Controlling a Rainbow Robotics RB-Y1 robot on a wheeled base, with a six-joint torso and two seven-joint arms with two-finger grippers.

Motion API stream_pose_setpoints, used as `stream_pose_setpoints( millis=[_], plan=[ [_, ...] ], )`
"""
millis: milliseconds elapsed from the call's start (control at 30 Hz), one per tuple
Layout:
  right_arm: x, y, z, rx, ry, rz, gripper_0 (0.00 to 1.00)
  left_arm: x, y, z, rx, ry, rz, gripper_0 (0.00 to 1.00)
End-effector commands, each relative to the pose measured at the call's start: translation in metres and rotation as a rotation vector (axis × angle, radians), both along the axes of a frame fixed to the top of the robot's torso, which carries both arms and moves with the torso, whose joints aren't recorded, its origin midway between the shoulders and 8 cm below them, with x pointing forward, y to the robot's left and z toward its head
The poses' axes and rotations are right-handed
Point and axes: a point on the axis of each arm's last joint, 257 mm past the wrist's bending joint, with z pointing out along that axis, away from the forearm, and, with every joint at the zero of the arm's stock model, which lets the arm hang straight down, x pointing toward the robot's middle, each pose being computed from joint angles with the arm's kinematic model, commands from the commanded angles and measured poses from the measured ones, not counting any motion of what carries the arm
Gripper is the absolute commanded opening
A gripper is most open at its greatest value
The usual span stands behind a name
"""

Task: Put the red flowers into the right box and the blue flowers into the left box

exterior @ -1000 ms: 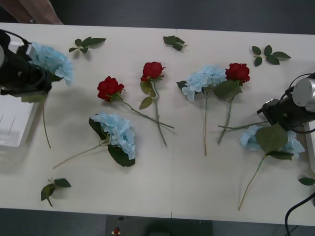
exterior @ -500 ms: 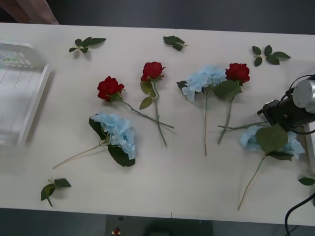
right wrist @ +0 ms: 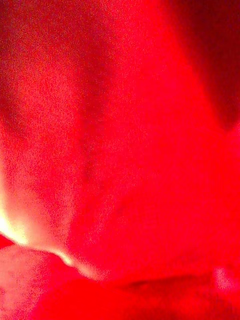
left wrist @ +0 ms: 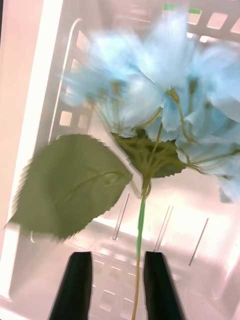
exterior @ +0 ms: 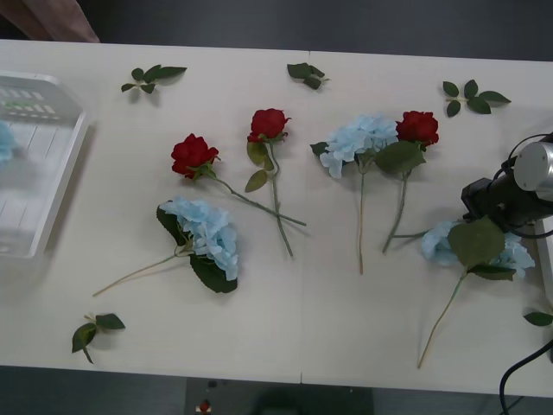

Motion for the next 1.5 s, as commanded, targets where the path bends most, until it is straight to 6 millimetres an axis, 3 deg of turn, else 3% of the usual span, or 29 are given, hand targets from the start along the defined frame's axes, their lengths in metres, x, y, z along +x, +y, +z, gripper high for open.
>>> stream_pose_setpoints(
  millis=[33,133,233,367,500,533,600,633,667,700,733,767,1000,1133,1500],
  plan=[
    [0.005,0.001,0.006,0.003,-0.018,-0.01,0.0,0.005,0.006,0.019,0.033,-0.037,-0.036,0.67],
    [0.008,-0.006,0.019,-0.023,-0.023,0.007,0.0,0.01,0.003,0.025,0.017,-0.061,-0.039,0.91],
    [0.011,-0.012,0.04,-0.053,-0.042,0.031,0.0,0.016,-0.008,0.032,-0.019,-0.09,-0.048,1.0],
    [0.016,-0.019,0.077,-0.094,-0.082,0.081,0.0,0.026,-0.042,0.047,-0.139,-0.157,-0.084,1.0],
    [0.017,-0.031,0.114,-0.126,-0.129,0.14,0.0,0.03,-0.091,0.056,-0.273,-0.221,-0.16,1.0],
    [0.017,-0.035,0.127,-0.141,-0.146,0.17,0.0,0.029,-0.111,0.057,-0.297,-0.235,-0.203,1.0],
    [0.016,-0.039,0.137,-0.16,-0.157,0.203,0.0,0.029,-0.128,0.058,-0.29,-0.242,-0.25,1.0],
    [0.015,-0.042,0.149,-0.187,-0.172,0.247,0.0,0.028,-0.146,0.057,-0.265,-0.244,-0.304,1.0],
    [0.015,-0.042,0.149,-0.187,-0.172,0.247,0.0,0.028,-0.146,0.057,-0.265,-0.244,-0.304,1.0],
    [0.013,-0.048,0.165,-0.228,-0.191,0.306,0.0,0.026,-0.169,0.058,-0.228,-0.245,-0.374,1.0],
    [0.013,-0.048,0.165,-0.228,-0.191,0.306,0.0,0.026,-0.169,0.058,-0.228,-0.245,-0.374,1.0],
    [0.01,-0.055,0.18,-0.271,-0.204,0.364,0.0,0.022,-0.195,0.054,-0.198,-0.239,-0.444,1.0],
    [-0.001,-0.079,0.21,-0.414,-0.205,0.564,0.0,0.013,-0.271,0.034,-0.178,-0.247,-0.6,1.0],
    [-0.008,-0.094,0.223,-0.478,-0.198,0.656,0.0,0.004,-0.3,0.015,-0.144,-0.233,-0.672,1.0],
    [-0.039,-0.151,0.259,-0.649,-0.147,0.819,0.0,-0.04,-0.348,-0.047,-0.09,-0.105,-0.835,1.0]
  ],
)
